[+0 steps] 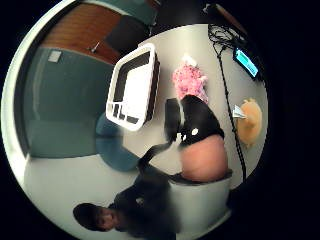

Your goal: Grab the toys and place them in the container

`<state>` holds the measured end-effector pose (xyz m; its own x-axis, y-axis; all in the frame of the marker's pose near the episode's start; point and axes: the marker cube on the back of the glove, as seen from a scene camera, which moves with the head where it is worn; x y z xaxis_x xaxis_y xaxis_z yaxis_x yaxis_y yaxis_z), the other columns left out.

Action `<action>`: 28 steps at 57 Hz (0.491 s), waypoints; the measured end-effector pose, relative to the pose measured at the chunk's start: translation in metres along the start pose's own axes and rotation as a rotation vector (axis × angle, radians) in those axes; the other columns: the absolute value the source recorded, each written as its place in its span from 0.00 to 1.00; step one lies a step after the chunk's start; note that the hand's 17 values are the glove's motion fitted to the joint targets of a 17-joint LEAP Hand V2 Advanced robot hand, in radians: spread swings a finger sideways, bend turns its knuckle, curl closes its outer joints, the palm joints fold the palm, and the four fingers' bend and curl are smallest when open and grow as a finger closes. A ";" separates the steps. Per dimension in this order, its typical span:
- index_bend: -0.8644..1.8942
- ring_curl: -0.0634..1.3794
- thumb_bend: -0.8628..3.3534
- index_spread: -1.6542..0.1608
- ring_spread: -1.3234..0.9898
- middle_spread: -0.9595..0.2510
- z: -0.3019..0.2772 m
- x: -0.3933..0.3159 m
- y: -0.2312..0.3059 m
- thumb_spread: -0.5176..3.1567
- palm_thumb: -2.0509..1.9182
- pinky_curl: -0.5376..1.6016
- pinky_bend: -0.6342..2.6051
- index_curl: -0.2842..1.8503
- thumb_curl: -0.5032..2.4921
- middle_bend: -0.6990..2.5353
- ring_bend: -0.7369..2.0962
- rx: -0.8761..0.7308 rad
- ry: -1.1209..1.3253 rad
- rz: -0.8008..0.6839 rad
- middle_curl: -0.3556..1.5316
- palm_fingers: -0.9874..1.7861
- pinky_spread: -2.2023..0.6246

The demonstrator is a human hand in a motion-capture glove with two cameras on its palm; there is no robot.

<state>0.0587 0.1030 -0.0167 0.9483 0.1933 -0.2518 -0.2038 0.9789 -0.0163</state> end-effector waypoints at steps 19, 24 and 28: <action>0.34 0.14 0.23 0.79 0.56 0.79 0.013 0.024 0.013 0.50 0.53 0.37 0.48 0.18 0.21 0.29 0.39 -0.143 0.203 0.083 0.28 0.36 0.76; 0.33 0.15 0.22 0.80 0.57 0.80 0.019 0.022 0.001 0.51 0.52 0.38 0.51 0.17 0.22 0.28 0.40 -0.157 0.227 0.117 0.30 0.32 0.76; 0.33 0.16 0.21 0.81 0.58 0.81 0.028 0.018 -0.007 0.50 0.51 0.39 0.52 0.17 0.22 0.28 0.41 -0.168 0.219 0.152 0.30 0.30 0.76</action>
<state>0.0841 0.1013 0.0055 0.8327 0.2999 -0.4655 -0.3939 0.9117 -0.1172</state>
